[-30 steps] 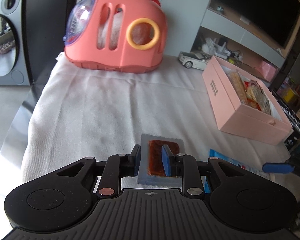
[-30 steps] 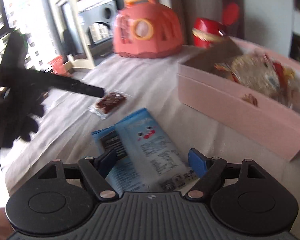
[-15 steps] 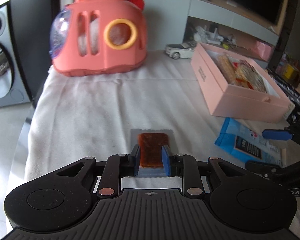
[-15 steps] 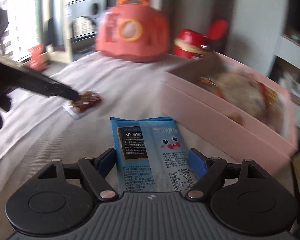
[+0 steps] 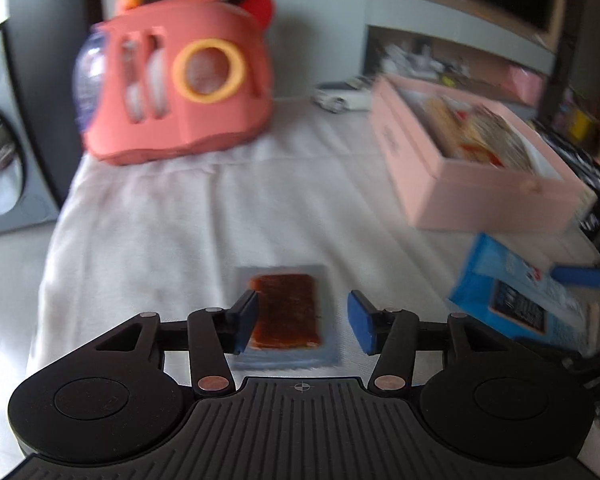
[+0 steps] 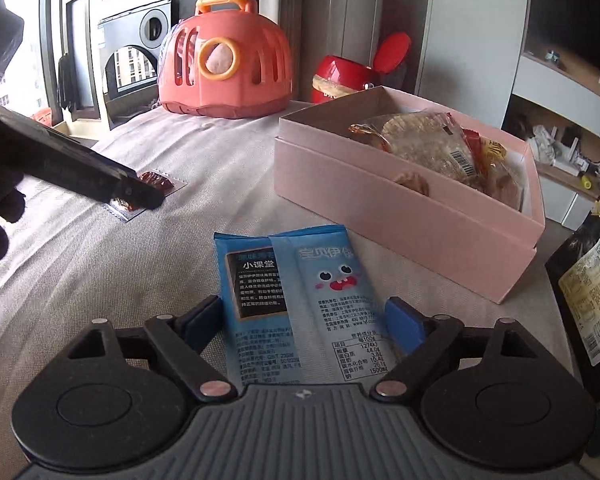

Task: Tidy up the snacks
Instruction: 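Grasp the red jerky square with the left tool while the right tool grasps the blue wafer bag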

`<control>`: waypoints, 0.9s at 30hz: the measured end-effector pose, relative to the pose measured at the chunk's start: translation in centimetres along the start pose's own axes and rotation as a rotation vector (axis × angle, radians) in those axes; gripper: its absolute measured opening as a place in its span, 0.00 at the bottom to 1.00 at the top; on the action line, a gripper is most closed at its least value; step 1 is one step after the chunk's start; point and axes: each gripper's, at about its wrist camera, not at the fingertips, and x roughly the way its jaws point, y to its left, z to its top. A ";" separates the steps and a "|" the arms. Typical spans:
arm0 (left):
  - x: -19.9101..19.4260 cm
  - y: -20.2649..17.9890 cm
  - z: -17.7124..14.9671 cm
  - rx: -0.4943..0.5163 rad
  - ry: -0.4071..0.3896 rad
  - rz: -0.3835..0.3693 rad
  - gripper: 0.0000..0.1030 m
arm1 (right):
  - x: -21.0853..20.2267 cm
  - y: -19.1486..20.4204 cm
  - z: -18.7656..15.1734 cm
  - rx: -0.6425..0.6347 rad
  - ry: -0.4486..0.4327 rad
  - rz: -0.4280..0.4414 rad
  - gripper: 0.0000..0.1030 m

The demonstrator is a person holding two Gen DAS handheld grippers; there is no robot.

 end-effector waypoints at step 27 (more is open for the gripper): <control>1.1 -0.5 -0.5 0.016 -0.006 -0.087 0.52 | 0.5 -0.6 0.0 0.062 0.033 -0.002 0.95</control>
